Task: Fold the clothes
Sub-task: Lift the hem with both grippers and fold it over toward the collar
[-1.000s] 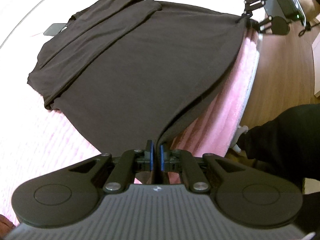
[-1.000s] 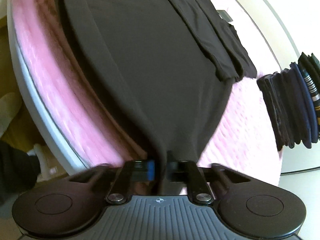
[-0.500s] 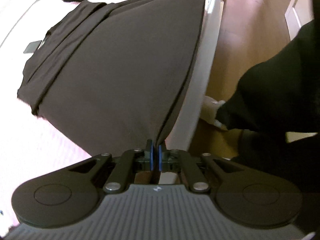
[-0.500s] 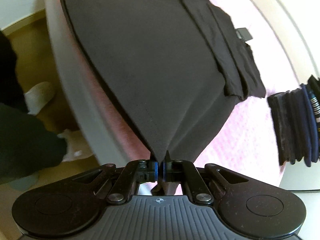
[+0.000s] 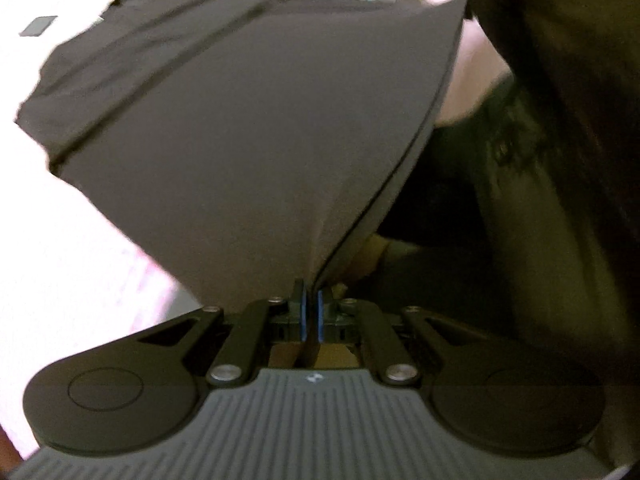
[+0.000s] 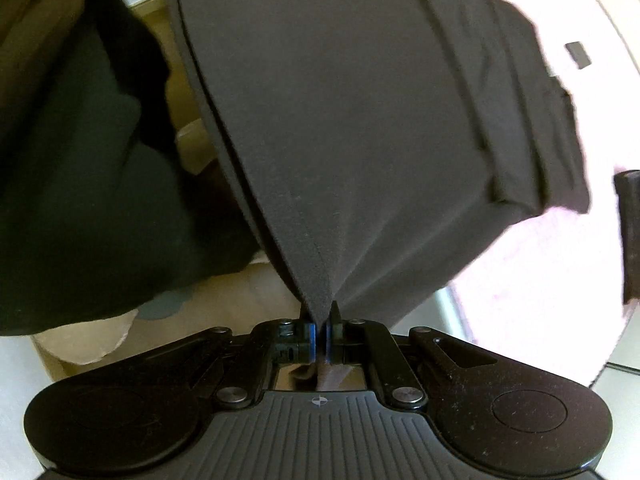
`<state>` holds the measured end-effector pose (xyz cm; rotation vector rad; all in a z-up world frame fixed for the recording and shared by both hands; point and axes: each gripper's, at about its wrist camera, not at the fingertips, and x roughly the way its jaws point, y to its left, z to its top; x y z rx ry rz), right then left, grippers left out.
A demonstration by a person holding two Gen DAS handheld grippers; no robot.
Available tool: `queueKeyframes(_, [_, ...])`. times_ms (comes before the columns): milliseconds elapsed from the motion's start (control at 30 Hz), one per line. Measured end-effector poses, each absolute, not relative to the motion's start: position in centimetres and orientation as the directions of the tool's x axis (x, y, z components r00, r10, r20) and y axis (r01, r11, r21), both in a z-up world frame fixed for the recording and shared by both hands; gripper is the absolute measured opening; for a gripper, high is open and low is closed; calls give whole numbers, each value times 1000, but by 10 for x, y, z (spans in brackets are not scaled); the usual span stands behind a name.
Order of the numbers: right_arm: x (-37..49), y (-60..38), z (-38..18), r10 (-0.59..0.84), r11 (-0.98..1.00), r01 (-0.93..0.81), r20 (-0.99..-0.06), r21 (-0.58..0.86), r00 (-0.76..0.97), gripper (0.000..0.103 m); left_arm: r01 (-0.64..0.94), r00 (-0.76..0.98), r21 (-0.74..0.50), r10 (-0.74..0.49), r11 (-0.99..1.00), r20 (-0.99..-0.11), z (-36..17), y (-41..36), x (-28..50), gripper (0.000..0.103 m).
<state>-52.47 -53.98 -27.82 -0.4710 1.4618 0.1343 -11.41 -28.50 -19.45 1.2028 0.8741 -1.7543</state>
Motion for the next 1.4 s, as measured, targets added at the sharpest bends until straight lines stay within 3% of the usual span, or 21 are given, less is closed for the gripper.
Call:
queueKeyframes(267, [-435,-625,-209,-343,856,-303,-898,-420,276,2,919,-95,98,-456,-381,-885,-131,-386,-21,2])
queueKeyframes(467, [-352,-723,-196,-334,852,-301,-888,-428,316,2,920,-15,174,-475,-351,-880,-109,-496,40,3])
queueKeyframes(833, [-228,-876,-247,-231,853,-394,-924,-343,304,2,948,84,197,-397,-251,-914,-163,-646,107,3])
queueKeyframes(1300, [-145,-934,-316,-240,897,-315,-940,-310,242,3,969,52,135,-363,-207,-930,-254,-713,176,3])
queueKeyframes(1400, [-137,-942,-331,-263,917,-239,-936,-318,236,4,971,75,147,-343,-189,-936,-279,-721,186,8])
